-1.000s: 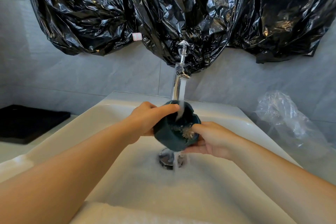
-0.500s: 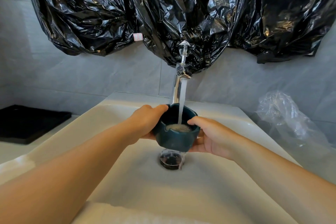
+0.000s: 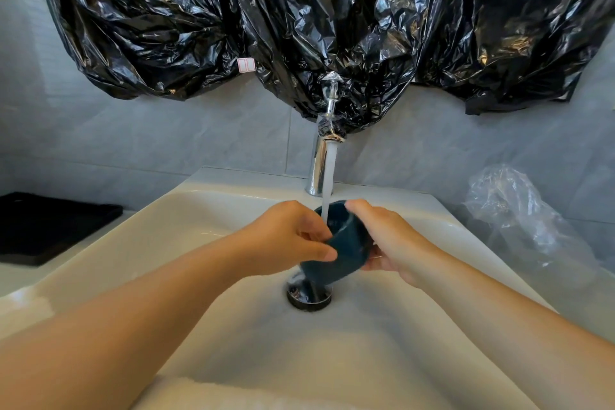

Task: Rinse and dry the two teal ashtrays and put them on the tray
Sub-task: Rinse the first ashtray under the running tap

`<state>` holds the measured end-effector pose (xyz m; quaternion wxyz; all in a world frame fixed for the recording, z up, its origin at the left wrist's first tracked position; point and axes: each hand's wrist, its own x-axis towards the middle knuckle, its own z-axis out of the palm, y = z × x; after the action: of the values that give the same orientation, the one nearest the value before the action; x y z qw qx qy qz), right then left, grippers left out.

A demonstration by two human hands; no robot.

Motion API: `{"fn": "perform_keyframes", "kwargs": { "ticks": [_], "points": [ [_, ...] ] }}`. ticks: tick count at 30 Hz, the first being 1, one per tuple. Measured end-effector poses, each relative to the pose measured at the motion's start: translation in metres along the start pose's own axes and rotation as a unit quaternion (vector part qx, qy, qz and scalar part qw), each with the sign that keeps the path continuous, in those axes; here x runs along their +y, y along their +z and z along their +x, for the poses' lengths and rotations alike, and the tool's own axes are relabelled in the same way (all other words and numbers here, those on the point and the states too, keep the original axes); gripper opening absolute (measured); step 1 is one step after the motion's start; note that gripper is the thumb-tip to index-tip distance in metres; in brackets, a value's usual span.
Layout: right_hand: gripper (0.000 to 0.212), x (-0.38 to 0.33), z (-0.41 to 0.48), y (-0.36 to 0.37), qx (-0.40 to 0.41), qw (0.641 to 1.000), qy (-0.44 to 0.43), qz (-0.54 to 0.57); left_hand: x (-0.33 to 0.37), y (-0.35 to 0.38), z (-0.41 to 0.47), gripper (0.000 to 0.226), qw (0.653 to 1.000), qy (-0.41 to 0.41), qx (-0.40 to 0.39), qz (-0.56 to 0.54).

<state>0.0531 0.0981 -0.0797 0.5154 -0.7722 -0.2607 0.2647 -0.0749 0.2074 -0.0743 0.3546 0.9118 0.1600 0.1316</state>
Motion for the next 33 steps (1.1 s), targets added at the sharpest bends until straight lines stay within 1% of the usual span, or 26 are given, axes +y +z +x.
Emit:
{"fn": "perform_keyframes", "kwargs": {
  "ticks": [2,4,6,8,10,12,14,16,17,19,21,23,24,25,27,28,29,31,33],
  "points": [
    [0.036,-0.001,0.001,-0.002,-0.006,1.000,0.018,0.004,-0.001,-0.002,0.002,0.012,0.994,-0.044,0.034,-0.095],
    [0.041,0.000,0.004,-0.002,-0.010,1.000,0.027,0.011,-0.001,-0.004,0.005,0.014,0.979,-0.075,0.047,-0.183],
    [0.049,0.003,0.006,-0.001,-0.032,0.998,0.046,0.022,-0.001,-0.005,0.005,0.013,0.969,-0.086,0.054,-0.227],
    [0.066,0.006,0.010,-0.002,-0.076,0.991,0.087,0.071,-0.002,-0.005,0.007,0.013,0.957,-0.091,0.071,-0.268],
    [0.082,0.008,0.012,-0.003,-0.123,0.975,0.124,0.139,-0.003,-0.007,0.009,0.014,0.939,-0.085,0.084,-0.324],
    [0.092,0.008,0.014,-0.005,-0.160,0.958,0.127,0.201,-0.002,-0.009,0.010,0.016,0.921,-0.069,0.085,-0.375],
    [0.091,0.006,0.013,-0.006,-0.197,0.942,0.111,0.249,-0.001,-0.011,0.011,0.018,0.913,-0.049,0.082,-0.397],
    [0.084,0.004,0.010,-0.005,-0.220,0.922,0.096,0.305,-0.001,-0.012,0.011,0.017,0.913,-0.038,0.067,-0.401],
    [0.082,0.003,0.008,-0.004,-0.220,0.916,0.093,0.323,-0.001,-0.012,0.011,0.015,0.913,-0.039,0.054,-0.403],
    [0.080,0.005,0.008,-0.003,-0.206,0.919,0.092,0.323,-0.001,-0.012,0.010,0.012,0.911,-0.055,0.027,-0.409],
    [0.075,0.008,0.008,-0.001,-0.181,0.942,0.074,0.273,-0.001,-0.011,0.010,0.012,0.901,-0.078,0.024,-0.425],
    [0.071,0.010,0.010,0.000,-0.162,0.970,0.021,0.179,-0.001,-0.011,0.011,0.017,0.888,-0.113,0.038,-0.445],
    [0.071,0.011,0.010,0.001,-0.159,0.978,-0.011,0.137,-0.001,-0.012,0.010,0.021,0.879,-0.135,0.044,-0.456],
    [0.075,0.011,0.011,0.002,-0.158,0.981,-0.038,0.109,-0.001,-0.013,0.010,0.024,0.869,-0.151,0.044,-0.469],
    [0.086,0.011,0.011,0.004,-0.155,0.982,-0.063,0.085,-0.001,-0.014,0.010,0.024,0.851,-0.161,0.039,-0.499],
    [0.088,0.011,0.011,0.004,-0.158,0.981,-0.063,0.089,-0.001,-0.014,0.010,0.024,0.843,-0.163,0.041,-0.511],
    [0.083,0.011,0.011,0.003,-0.167,0.979,-0.055,0.102,0.000,-0.014,0.010,0.023,0.840,-0.163,0.049,-0.516],
    [0.069,0.009,0.012,0.001,-0.187,0.970,-0.008,0.152,0.000,-0.012,0.012,0.023,0.845,-0.154,0.071,-0.507],
    [0.070,0.008,0.011,-0.002,-0.206,0.956,0.055,0.203,-0.001,-0.010,0.014,0.026,0.859,-0.141,0.079,-0.486]
  ]
}}
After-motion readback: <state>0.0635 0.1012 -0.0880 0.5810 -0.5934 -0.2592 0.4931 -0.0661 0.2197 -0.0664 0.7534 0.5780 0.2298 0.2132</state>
